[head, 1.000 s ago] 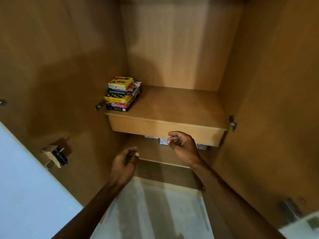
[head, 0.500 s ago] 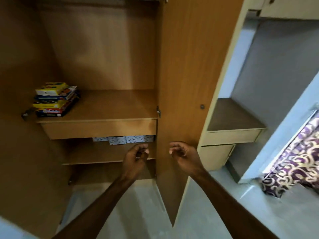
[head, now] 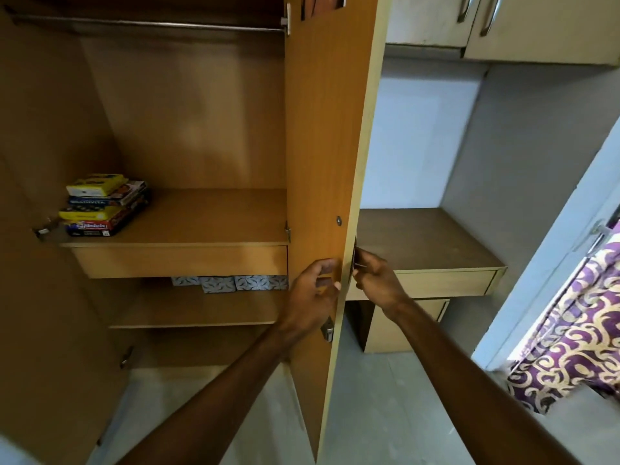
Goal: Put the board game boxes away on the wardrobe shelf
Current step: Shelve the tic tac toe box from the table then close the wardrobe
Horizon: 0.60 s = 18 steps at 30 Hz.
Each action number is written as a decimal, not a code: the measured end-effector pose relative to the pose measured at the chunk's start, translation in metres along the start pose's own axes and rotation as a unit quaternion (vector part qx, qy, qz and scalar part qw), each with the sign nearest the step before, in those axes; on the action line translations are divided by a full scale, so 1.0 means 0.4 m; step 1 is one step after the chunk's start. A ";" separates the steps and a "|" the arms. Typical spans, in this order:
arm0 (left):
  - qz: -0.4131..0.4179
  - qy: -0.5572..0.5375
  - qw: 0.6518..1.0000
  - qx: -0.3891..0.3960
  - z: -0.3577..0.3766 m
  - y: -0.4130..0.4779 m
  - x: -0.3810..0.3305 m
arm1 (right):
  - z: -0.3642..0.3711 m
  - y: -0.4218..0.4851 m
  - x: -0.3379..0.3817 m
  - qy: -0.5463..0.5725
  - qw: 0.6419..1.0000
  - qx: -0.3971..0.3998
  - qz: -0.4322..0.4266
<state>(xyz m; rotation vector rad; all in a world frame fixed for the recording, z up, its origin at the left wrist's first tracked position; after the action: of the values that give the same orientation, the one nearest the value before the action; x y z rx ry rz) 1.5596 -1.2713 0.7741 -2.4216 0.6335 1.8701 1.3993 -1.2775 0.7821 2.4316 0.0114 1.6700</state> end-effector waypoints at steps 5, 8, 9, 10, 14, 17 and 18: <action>-0.030 0.019 0.999 0.037 -0.035 -0.024 0.042 | 0.017 0.004 -0.014 0.002 1.000 -0.014 -0.025; -0.035 0.014 0.998 0.045 -0.082 -0.042 0.067 | 0.060 0.017 -0.020 -0.022 0.999 -0.003 -0.049; -0.035 0.012 0.998 0.041 -0.100 -0.047 0.073 | 0.078 0.022 -0.021 -0.028 0.998 -0.002 -0.055; -0.038 0.005 0.999 0.028 -0.128 -0.053 0.080 | 0.105 0.033 -0.020 -0.027 0.998 0.004 -0.061; -0.058 -0.036 0.997 -0.034 -0.260 -0.079 0.117 | 0.230 0.068 0.013 0.013 0.996 0.048 -0.080; -0.065 -0.043 0.994 -0.074 -0.386 -0.091 0.160 | 0.354 0.116 0.049 0.018 0.991 0.082 -0.102; -0.064 -0.045 0.993 -0.087 -0.434 -0.090 0.177 | 0.403 0.139 0.063 0.018 0.990 0.089 -0.106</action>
<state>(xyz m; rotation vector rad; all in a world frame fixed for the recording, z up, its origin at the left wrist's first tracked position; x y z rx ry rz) 1.7460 -1.3044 0.7490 -2.3946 0.3153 2.0445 1.5521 -1.3537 0.7586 2.4214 0.4268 1.6797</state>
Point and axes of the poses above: each hand's wrist, its own y-axis towards the middle knuckle, its own z-axis out of the palm, x = y × z, the point moved 1 cm from there along y, towards the middle knuckle
